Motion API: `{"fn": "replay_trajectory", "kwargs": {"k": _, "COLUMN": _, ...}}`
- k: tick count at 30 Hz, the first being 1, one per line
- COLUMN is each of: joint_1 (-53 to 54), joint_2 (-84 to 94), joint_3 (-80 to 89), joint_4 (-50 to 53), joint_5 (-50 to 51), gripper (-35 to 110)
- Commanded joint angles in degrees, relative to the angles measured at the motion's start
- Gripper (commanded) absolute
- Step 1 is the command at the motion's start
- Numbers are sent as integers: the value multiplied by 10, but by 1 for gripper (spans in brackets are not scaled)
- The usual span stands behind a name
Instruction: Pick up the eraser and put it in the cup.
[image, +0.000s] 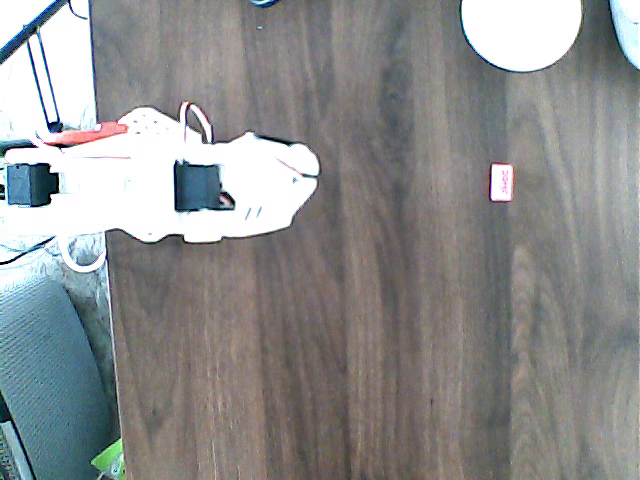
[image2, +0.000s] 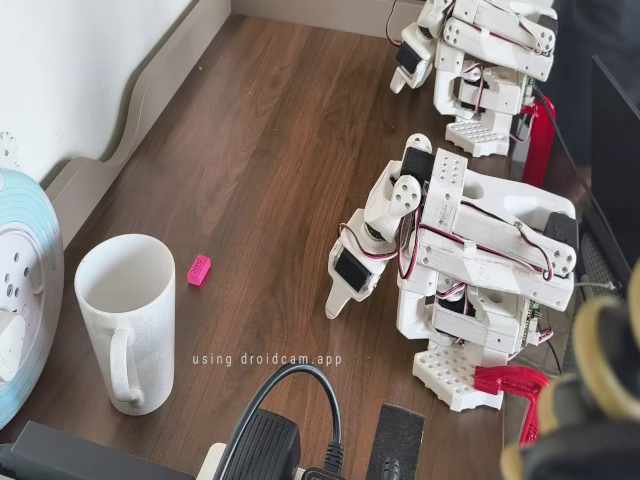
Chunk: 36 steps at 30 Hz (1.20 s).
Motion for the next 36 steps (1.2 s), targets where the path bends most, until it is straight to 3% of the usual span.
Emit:
{"fn": "replay_trajectory", "kwargs": {"k": 1, "joint_1": 11, "joint_2": 20, "joint_3": 6, "joint_4": 11, "joint_5": -4, "gripper": 4}}
{"fn": "replay_trajectory", "kwargs": {"k": 25, "joint_1": -20, "joint_2": 20, "joint_3": 6, "joint_4": 13, "joint_5": -39, "gripper": 0}}
{"fn": "replay_trajectory", "kwargs": {"k": 27, "joint_1": 17, "joint_2": 20, "joint_3": 6, "joint_4": 28, "joint_5": -148, "gripper": 0}}
{"fn": "replay_trajectory", "kwargs": {"k": 31, "joint_1": 64, "joint_2": 21, "joint_3": -8, "joint_4": -11, "joint_5": -91, "gripper": 0}}
{"fn": "replay_trajectory", "kwargs": {"k": 34, "joint_1": 68, "joint_2": 21, "joint_3": -67, "joint_4": -42, "joint_5": 24, "gripper": 0}}
{"fn": "replay_trajectory", "kwargs": {"k": 36, "joint_1": 31, "joint_2": 19, "joint_3": -145, "joint_4": -47, "joint_5": 161, "gripper": 4}}
